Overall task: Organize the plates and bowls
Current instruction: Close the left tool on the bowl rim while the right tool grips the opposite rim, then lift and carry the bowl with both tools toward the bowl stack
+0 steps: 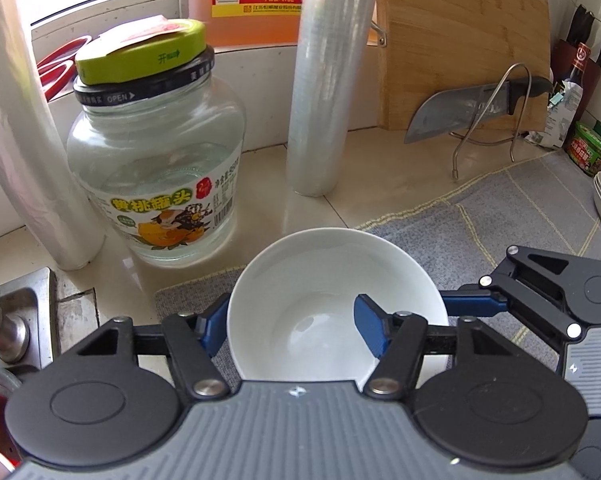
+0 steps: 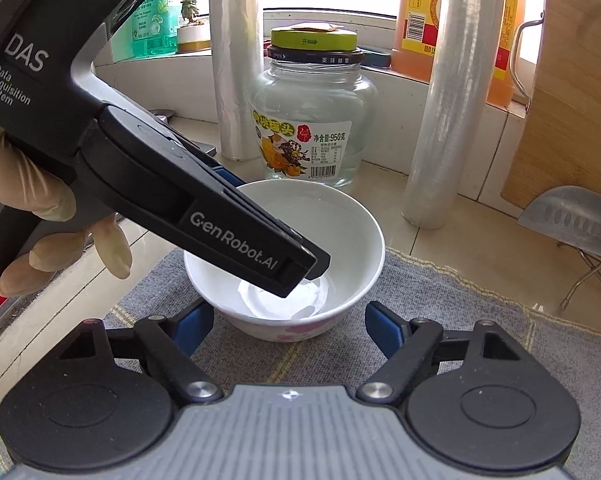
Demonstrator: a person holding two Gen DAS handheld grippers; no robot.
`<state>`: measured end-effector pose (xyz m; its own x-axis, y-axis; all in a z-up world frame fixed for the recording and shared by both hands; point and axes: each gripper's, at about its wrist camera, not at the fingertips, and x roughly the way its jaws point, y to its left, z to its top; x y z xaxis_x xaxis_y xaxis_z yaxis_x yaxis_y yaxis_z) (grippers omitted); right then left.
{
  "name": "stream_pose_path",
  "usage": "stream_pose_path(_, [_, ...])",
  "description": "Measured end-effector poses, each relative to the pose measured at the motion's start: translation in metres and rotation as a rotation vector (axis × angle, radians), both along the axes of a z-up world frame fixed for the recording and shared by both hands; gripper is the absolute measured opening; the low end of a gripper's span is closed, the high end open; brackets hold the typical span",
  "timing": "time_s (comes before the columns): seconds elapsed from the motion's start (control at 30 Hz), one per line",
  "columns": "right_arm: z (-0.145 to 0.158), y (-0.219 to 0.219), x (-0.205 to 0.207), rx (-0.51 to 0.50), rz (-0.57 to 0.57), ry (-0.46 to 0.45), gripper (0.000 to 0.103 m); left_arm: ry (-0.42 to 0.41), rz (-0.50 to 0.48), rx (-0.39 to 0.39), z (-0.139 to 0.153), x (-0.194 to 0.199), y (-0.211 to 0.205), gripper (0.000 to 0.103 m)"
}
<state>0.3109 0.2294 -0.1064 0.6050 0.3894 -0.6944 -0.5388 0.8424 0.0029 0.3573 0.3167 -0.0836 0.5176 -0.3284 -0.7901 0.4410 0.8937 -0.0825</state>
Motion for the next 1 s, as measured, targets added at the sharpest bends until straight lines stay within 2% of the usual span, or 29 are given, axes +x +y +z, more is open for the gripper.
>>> stream_pose_path(0.77, [0.000, 0.002, 0.001, -0.001, 0.009, 0.016, 0.082, 0.005, -0.015, -0.010, 0.005, -0.005, -0.001, 0.061])
stream_pose_path(1.0, [0.009, 0.001, -0.007, -0.020, 0.022, 0.014, 0.082, 0.006, -0.027, -0.010, 0.012, -0.015, -0.003, 0.061])
